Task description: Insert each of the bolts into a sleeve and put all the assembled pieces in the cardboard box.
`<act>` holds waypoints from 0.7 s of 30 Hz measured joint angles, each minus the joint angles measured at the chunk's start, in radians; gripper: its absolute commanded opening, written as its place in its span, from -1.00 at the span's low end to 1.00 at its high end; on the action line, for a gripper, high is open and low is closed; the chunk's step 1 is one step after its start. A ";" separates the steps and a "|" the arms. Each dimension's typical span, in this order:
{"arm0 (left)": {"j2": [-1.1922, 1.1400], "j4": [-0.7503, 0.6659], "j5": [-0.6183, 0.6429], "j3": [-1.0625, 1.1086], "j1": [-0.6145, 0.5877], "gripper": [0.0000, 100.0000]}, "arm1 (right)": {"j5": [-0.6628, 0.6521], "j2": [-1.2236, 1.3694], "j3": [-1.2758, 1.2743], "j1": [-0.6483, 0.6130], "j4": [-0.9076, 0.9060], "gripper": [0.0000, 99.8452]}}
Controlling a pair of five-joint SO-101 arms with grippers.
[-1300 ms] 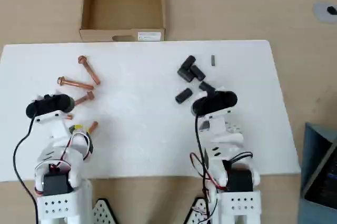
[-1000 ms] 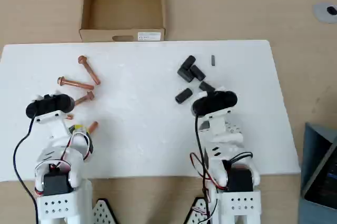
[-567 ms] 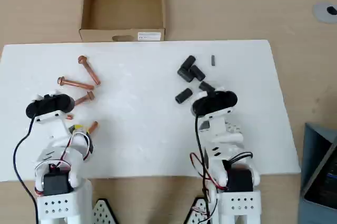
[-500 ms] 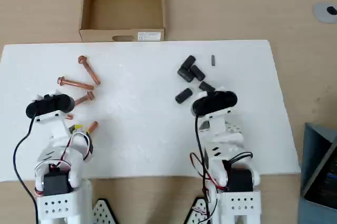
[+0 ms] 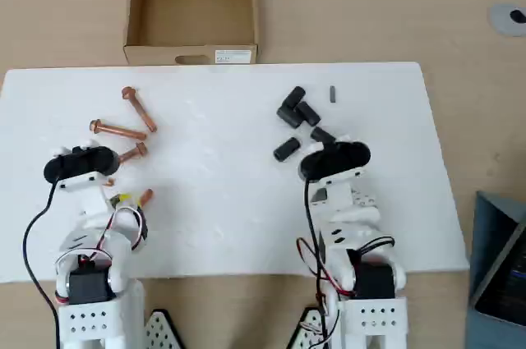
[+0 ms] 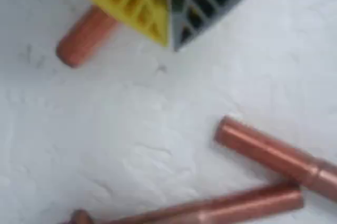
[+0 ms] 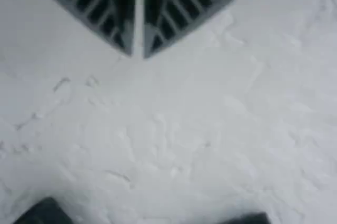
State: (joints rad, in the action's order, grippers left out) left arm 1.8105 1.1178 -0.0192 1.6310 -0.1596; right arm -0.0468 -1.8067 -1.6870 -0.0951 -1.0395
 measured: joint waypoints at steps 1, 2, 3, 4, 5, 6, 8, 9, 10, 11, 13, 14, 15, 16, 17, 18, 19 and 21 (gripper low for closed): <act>0.000 0.000 0.000 0.000 0.005 -0.99 | 0.000 0.000 0.000 0.000 0.000 -0.98; 0.000 0.000 0.000 0.000 0.005 -0.99 | 0.000 0.000 0.000 0.000 0.000 -0.98; 0.000 0.000 0.000 0.000 0.005 -0.99 | 0.000 0.000 0.000 0.000 0.000 -0.98; 0.000 0.000 0.000 0.000 0.005 -0.99 | 0.000 0.000 0.000 0.003 0.000 -0.98; 0.000 0.000 0.000 0.000 0.005 -0.99 | 0.000 0.000 0.000 0.014 -0.005 -0.98; 0.000 0.000 0.000 -0.003 0.005 -0.99 | 0.000 0.000 0.002 0.031 -0.009 -0.98; 0.000 0.000 0.000 -0.032 0.005 -1.00 | 0.000 0.000 0.035 0.049 -0.028 -0.98; 0.000 0.000 0.002 -0.058 0.005 -1.00 | 0.000 0.000 0.061 0.054 -0.043 -0.98; 0.000 0.000 0.002 -0.086 0.005 -1.00 | 0.000 0.000 0.094 0.055 -0.063 -0.98; 0.000 0.002 0.002 -0.117 0.005 -1.00 | 0.000 0.000 0.130 0.058 -0.084 -0.98; -0.006 0.031 0.002 -0.178 0.005 -0.99 | 0.000 0.000 0.196 0.058 -0.120 -0.98; -0.023 0.055 0.002 -0.207 0.005 -0.99 | 0.000 0.000 0.230 0.058 -0.135 -0.98; -0.044 0.080 0.002 -0.236 0.005 -0.99 | 0.000 0.000 0.259 0.058 -0.147 -0.98; -0.068 0.100 0.002 -0.264 0.005 -0.99 | 0.000 0.000 0.288 0.058 -0.160 -0.98; -0.098 0.118 0.002 -0.293 0.005 -0.99 | 0.000 0.000 0.318 0.058 -0.170 -0.98; -0.129 0.133 0.002 -0.324 0.005 -0.99 | 0.000 0.008 0.347 0.058 -0.176 -0.98; -0.164 0.147 0.002 -0.353 0.005 -0.99 | 0.000 0.035 0.379 0.058 -0.181 -0.98; -0.236 0.163 0.002 -0.419 0.005 -0.99 | 0.000 0.104 0.450 0.058 -0.184 -0.98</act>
State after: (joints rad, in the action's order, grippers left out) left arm 1.5742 1.2804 -0.0176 1.2121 -0.1550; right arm -0.0468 -1.7024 -1.2375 -0.0368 -1.2236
